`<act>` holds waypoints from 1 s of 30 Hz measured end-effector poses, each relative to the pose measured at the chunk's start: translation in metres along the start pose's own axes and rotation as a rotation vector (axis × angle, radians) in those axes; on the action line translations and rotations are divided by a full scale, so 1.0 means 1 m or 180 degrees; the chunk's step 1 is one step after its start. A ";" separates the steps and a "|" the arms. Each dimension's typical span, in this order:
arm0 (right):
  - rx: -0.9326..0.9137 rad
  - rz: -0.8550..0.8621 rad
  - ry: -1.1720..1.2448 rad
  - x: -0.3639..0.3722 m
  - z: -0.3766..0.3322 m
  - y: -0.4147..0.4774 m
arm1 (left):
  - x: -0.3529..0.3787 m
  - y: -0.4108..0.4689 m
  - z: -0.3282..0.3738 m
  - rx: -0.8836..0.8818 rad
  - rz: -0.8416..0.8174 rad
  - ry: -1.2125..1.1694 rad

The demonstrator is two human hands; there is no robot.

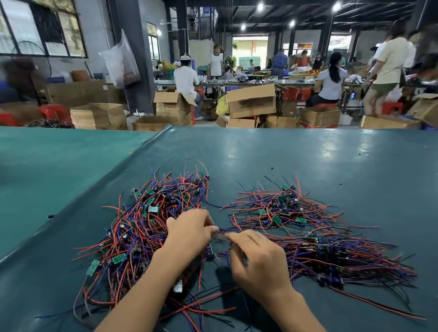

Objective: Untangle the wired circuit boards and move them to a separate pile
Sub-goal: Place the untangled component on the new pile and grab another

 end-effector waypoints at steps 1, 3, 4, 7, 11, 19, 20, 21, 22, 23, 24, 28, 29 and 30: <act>0.0084 0.0067 0.0031 -0.003 0.001 0.000 | -0.009 -0.001 -0.003 -0.0011 0.0170 -0.0115; 0.0177 0.0136 0.0095 -0.008 0.003 0.001 | -0.026 -0.002 -0.009 -0.0016 0.0538 -0.0474; 0.0202 0.0148 0.0123 -0.009 0.003 0.002 | -0.036 -0.003 -0.012 0.0001 0.0727 -0.0719; 0.0229 0.0167 0.0117 -0.010 0.005 0.001 | -0.063 -0.008 -0.021 0.0025 0.1193 -0.1674; 0.0357 0.0211 0.0172 -0.011 0.006 0.002 | -0.082 -0.010 -0.022 0.0125 0.1178 -0.3243; 0.0884 -0.0535 0.0956 0.000 0.008 -0.003 | -0.081 -0.006 -0.029 -0.0091 0.0922 -0.3895; 0.0940 -0.0719 0.1036 0.004 0.008 -0.004 | -0.080 -0.007 -0.029 -0.0154 0.0850 -0.4088; 0.0955 -0.0892 0.1070 0.008 0.007 -0.006 | -0.079 -0.007 -0.030 -0.0211 0.0750 -0.4321; 0.0925 -0.1020 0.1045 0.011 0.006 -0.007 | -0.078 -0.008 -0.029 -0.0236 0.0642 -0.4523; 0.0867 -0.1098 0.0994 0.013 0.004 -0.008 | -0.079 -0.009 -0.027 -0.0224 0.0534 -0.4663; 0.0814 -0.1134 0.0955 0.015 0.003 -0.008 | -0.079 -0.010 -0.025 -0.0188 0.0428 -0.4772; 0.0775 -0.0872 0.0904 0.013 0.005 -0.007 | -0.077 -0.017 -0.014 -0.0022 0.0087 -0.5366; 0.0799 -0.0716 0.0914 0.011 0.007 -0.007 | -0.075 -0.019 -0.012 0.0018 0.0007 -0.5492; 0.0897 -0.0554 0.0960 0.009 0.011 -0.007 | -0.073 -0.022 -0.010 0.0063 -0.0076 -0.5567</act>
Point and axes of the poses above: each hand's wrist, its own y-axis towards the middle knuckle, its own x-axis out of the palm, z = x × y, the point moved 5 cm from there along y, towards the middle knuckle, and after that the axes turned 13 degrees about y, right-handed, at the moved point
